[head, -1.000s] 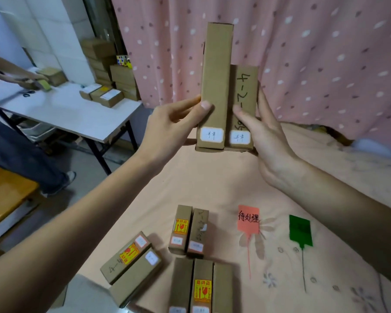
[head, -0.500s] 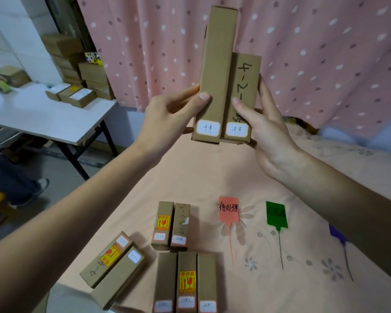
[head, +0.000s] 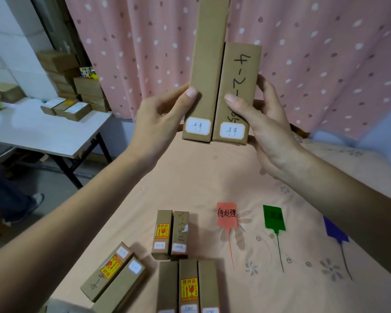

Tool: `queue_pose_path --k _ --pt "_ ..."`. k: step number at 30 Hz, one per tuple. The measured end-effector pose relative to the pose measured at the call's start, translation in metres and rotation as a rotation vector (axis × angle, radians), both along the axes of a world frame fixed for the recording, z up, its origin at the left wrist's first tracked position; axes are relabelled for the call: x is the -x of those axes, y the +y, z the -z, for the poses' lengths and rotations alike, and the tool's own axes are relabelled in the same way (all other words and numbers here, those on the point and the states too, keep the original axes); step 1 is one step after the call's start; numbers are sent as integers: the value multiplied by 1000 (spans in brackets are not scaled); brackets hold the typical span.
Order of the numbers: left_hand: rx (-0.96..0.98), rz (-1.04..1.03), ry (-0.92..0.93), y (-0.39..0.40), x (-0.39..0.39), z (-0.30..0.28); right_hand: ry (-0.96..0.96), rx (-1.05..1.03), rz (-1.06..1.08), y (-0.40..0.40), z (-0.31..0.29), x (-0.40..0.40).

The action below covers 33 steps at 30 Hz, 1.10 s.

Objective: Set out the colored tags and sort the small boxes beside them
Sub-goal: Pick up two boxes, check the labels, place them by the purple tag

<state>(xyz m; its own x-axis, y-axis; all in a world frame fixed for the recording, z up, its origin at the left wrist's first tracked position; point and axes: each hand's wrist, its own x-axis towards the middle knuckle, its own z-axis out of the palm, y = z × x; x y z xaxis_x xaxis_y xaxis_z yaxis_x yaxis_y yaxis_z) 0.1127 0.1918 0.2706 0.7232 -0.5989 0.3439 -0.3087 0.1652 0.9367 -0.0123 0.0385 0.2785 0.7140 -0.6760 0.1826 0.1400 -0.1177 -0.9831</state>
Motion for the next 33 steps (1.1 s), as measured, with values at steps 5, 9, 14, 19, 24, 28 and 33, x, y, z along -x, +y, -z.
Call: queue_pose_path --k 5,9,14,19,24,28,33 --pt "9 16 -20 -1 5 5 6 20 3 -4 7 3" --pt "-20 55 -9 -14 9 17 43 13 25 -11 15 16" --pt "-38 112 15 -43 31 37 100 -6 74 -29 22 51" --pt "-68 232 19 -74 81 48 159 -8 141 -53 29 110" --pt "-91 320 -25 -107 146 47 158 -55 235 -75 40 188" --pt "-77 366 -6 -130 209 44 144 -79 286 -94 42 253" --pt "-92 438 18 -168 314 44 158 -93 337 -124 44 362"
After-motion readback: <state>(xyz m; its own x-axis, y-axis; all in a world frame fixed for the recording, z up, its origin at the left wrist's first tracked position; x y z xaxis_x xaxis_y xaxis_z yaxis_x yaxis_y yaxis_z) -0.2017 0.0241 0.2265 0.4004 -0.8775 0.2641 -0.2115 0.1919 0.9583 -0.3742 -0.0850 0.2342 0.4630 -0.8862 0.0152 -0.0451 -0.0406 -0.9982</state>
